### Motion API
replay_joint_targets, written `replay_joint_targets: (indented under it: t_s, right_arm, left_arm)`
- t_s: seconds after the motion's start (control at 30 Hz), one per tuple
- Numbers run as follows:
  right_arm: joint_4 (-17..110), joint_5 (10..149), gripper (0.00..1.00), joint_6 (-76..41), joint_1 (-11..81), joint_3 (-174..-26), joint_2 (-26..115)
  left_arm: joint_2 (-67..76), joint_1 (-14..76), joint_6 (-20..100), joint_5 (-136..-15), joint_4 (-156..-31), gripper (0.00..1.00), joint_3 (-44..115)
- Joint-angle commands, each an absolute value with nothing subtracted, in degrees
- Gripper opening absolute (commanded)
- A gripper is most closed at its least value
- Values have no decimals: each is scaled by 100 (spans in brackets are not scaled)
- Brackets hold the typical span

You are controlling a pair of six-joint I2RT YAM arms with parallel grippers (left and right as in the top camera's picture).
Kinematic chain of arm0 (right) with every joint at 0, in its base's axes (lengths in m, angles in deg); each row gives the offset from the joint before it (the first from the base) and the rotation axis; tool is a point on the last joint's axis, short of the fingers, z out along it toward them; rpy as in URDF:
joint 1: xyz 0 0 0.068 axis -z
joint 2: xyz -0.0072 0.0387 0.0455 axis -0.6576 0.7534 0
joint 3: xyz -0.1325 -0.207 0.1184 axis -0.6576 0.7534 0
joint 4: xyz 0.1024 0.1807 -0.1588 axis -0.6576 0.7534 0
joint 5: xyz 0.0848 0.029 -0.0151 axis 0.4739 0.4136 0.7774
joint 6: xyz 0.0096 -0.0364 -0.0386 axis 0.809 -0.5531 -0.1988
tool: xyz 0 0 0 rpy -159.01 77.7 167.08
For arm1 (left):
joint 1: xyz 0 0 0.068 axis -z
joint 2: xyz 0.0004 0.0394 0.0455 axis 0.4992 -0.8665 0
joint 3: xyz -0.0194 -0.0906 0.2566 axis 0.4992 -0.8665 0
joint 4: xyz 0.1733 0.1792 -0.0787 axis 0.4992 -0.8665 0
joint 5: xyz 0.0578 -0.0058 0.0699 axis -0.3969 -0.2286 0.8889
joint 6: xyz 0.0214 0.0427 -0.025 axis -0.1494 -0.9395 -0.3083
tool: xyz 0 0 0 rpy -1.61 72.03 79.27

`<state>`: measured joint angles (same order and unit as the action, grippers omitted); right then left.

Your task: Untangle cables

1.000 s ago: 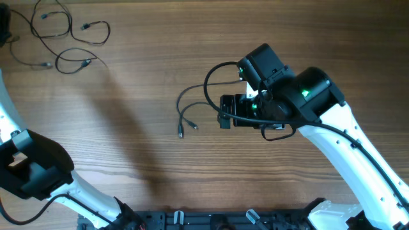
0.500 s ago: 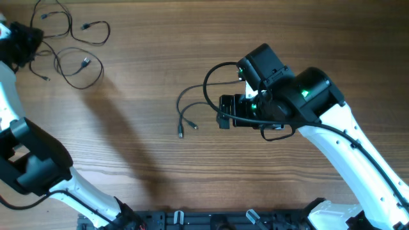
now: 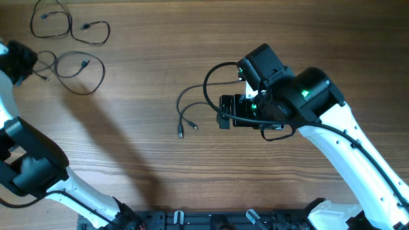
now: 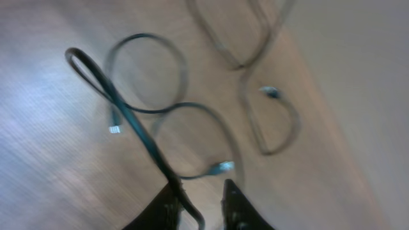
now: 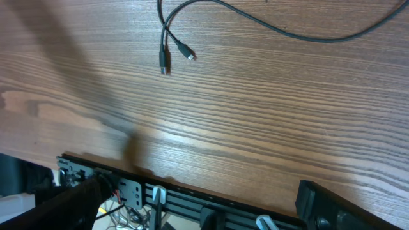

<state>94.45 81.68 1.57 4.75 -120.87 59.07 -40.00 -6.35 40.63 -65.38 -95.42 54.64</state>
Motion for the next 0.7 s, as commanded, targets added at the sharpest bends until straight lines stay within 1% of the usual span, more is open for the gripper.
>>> replay_joint_targets:
  t_s: [0.0,0.03,0.07,0.17,0.2,0.23,0.3,0.4,0.43,0.47,0.53,0.57,0.63,0.67]
  right_arm:
    - [9438,8222,100,161,432,-12050,5931]
    - [9438,8222,100,161,432,-12050,5931]
    - [9438,8222,100,161,432,-12050,5931]
    - [9436,8222,100,163,432,-12050,5931]
    - [9436,8222,100,161,432,-12050,5931]
    - [9438,8222,100,161,432,-12050,5931]
    - [9440,8222,100,161,432,-12050,5931]
    - [9440,8222,100,159,432,-12050,5931]
    - [9434,8218,100,159,432,-12050,5931]
    - [9434,8220,100,157,432,-12050,5931]
    - [9438,8220,100,157,432,-12050,5931]
    - [9429,8218,100,159,432,-12050,5931]
    - [9399,8220,100,157,432,-12050,5931]
    - [9394,8218,100,161,432,-12050,5931]
  left_arm:
    - [-4299,-786,4024,-5896,-9411,41,5134]
    - [-4330,-823,4022,-5631,-9418,50,5119]
    - [-4339,-849,4022,-5474,-9440,54,5119]
    - [-4339,-858,4004,-5402,-9448,76,5119]
    - [-4339,-858,4004,-5402,-9464,80,5119]
    - [-4339,-858,4004,-5402,-9494,81,5119]
    - [-4339,-858,4000,-5369,-9621,69,5117]
    - [-4450,-853,4002,-4781,-9971,62,5099]
    - [-4555,-856,4004,-4702,-10065,55,5082]
    - [-4608,-853,4006,-4717,-10058,53,5032]
    - [-4693,-843,4011,-4820,-10021,33,4994]
    - [-4715,-843,4028,-5126,-9971,20,4994]
    - [-4726,-847,4214,-5922,-9756,8,4994]
    - [-4726,-847,4432,-6110,-9693,4,4994]
